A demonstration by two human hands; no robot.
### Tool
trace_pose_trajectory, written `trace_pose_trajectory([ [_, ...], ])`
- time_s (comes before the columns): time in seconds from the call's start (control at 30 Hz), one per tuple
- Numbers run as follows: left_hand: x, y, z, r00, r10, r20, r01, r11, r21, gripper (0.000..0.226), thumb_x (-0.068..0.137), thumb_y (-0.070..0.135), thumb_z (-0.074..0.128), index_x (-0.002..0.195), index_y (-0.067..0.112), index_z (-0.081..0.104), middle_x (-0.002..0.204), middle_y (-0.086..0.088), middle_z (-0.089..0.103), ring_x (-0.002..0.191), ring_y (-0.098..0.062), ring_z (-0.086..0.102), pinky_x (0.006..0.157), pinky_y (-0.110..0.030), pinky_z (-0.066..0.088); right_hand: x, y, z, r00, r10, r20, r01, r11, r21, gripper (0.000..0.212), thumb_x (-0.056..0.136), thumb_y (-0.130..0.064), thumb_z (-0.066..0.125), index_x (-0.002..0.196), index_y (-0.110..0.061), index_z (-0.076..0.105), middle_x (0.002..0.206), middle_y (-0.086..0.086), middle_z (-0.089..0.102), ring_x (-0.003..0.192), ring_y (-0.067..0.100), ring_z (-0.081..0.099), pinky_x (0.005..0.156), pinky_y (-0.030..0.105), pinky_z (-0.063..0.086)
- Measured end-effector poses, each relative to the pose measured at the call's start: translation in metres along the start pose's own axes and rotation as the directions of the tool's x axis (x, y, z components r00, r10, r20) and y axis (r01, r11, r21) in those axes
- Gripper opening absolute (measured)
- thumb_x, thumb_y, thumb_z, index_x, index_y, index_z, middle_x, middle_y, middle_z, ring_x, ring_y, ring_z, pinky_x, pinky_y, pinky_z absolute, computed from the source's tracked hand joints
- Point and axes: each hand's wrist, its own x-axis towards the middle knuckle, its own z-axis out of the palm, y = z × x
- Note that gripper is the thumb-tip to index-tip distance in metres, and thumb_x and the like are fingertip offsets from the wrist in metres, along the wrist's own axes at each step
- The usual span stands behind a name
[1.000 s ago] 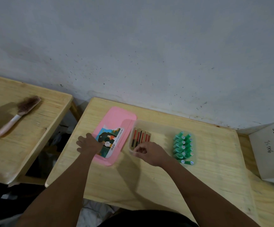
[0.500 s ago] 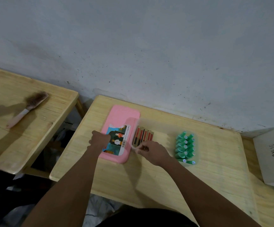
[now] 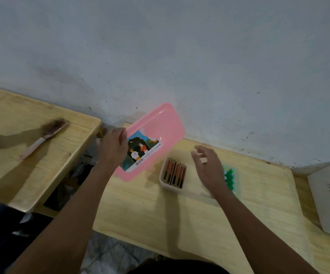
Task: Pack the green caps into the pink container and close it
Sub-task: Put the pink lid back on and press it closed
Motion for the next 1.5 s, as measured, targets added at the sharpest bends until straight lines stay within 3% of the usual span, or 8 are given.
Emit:
trace_pose_trajectory([
  [0.13, 0.005, 0.033, -0.012, 0.969, 0.193, 0.156, -0.170, 0.974, -0.150, 0.031, 0.097, 0.026, 0.041, 0.113, 0.014, 0.064, 0.102, -0.012, 0.065, 0.097, -0.031, 0.060, 0.087, -0.038, 0.044, 0.021, -0.010, -0.037, 0.993, 0.120, 0.014, -0.120, 0.964, 0.238, 0.051, 0.094, -0.048, 0.055, 0.141, -0.029, 0.045, 0.135, -0.003, 0.049, 0.117, 0.012, 0.052, 0.094, 0.032, 0.045],
  [0.33, -0.005, 0.075, 0.000, 0.902, 0.193, 0.386, -0.048, 0.933, -0.356, 0.023, 0.096, 0.029, 0.049, 0.106, 0.018, 0.067, 0.081, 0.000, 0.064, 0.071, -0.017, 0.061, 0.058, -0.025, 0.053, 0.002, 0.002, -0.076, 0.982, 0.142, 0.123, -0.179, 0.910, 0.373, 0.029, 0.099, -0.030, 0.053, 0.124, -0.016, 0.058, 0.106, 0.003, 0.069, 0.086, 0.015, 0.066, 0.065, 0.021, 0.052],
  [0.53, -0.023, 0.080, 0.045, 0.895, -0.010, 0.445, 0.177, 0.926, -0.335, 0.043, 0.090, 0.040, 0.055, 0.126, 0.017, 0.056, 0.114, -0.010, 0.061, 0.099, -0.022, 0.059, 0.082, -0.030, 0.046, -0.030, 0.045, -0.090, 0.924, 0.380, -0.040, -0.330, 0.847, 0.416, 0.027, 0.103, -0.031, 0.043, 0.112, -0.013, 0.061, 0.098, 0.004, 0.065, 0.080, 0.016, 0.058, 0.062, 0.027, 0.049],
  [0.67, -0.056, 0.066, 0.077, 0.824, -0.137, 0.550, 0.336, 0.900, -0.278, 0.055, 0.091, 0.044, 0.051, 0.136, 0.013, 0.045, 0.133, -0.013, 0.054, 0.116, -0.028, 0.056, 0.095, -0.035, 0.045, -0.048, 0.073, -0.079, 0.882, 0.462, -0.098, -0.399, 0.840, 0.368, 0.023, 0.103, -0.030, 0.042, 0.108, -0.013, 0.057, 0.102, 0.008, 0.063, 0.089, 0.024, 0.058, 0.076, 0.038, 0.049],
  [0.9, -0.083, 0.075, 0.106, 0.847, -0.097, 0.522, 0.290, 0.908, -0.302, 0.025, 0.096, 0.029, 0.040, 0.117, 0.016, 0.046, 0.107, -0.002, 0.059, 0.096, -0.024, 0.059, 0.083, -0.036, 0.046, -0.073, 0.104, -0.057, 0.840, 0.479, -0.254, -0.499, 0.866, -0.016, 0.041, 0.098, -0.047, 0.040, 0.108, -0.020, 0.069, 0.105, 0.013, 0.057, 0.099, 0.030, 0.058, 0.075, 0.033, 0.045],
  [1.03, -0.079, 0.083, 0.108, 0.865, -0.086, 0.494, 0.262, 0.918, -0.298, 0.026, 0.097, 0.027, 0.040, 0.119, 0.014, 0.045, 0.104, -0.003, 0.058, 0.094, -0.027, 0.059, 0.080, -0.036, 0.047, -0.080, 0.115, -0.053, 0.880, 0.448, -0.160, -0.448, 0.893, 0.034, 0.048, 0.100, -0.050, 0.034, 0.095, -0.017, 0.069, 0.069, 0.010, 0.061, 0.064, 0.025, 0.057, 0.053, 0.030, 0.037],
  [1.3, -0.063, 0.089, 0.119, 0.877, -0.095, 0.470, 0.254, 0.923, -0.289, 0.037, 0.100, 0.026, 0.039, 0.132, 0.008, 0.040, 0.120, -0.015, 0.058, 0.105, -0.033, 0.058, 0.077, -0.028, 0.036, -0.063, 0.107, -0.052, 0.847, 0.502, -0.176, -0.490, 0.865, 0.109, 0.041, 0.102, -0.042, 0.037, 0.128, -0.022, 0.063, 0.104, 0.008, 0.071, 0.082, 0.018, 0.055, 0.071, 0.033, 0.046],
  [1.5, -0.058, 0.088, 0.131, 0.896, -0.071, 0.438, 0.188, 0.955, -0.230, 0.049, 0.100, 0.035, 0.034, 0.143, 0.014, 0.030, 0.135, -0.013, 0.051, 0.122, -0.033, 0.052, 0.090, -0.037, 0.042, -0.041, 0.107, -0.051, 0.901, 0.411, -0.140, -0.430, 0.888, -0.163, 0.043, 0.102, -0.027, 0.032, 0.144, -0.019, 0.036, 0.136, 0.010, 0.045, 0.108, 0.028, 0.057, 0.074, 0.038, 0.049],
])
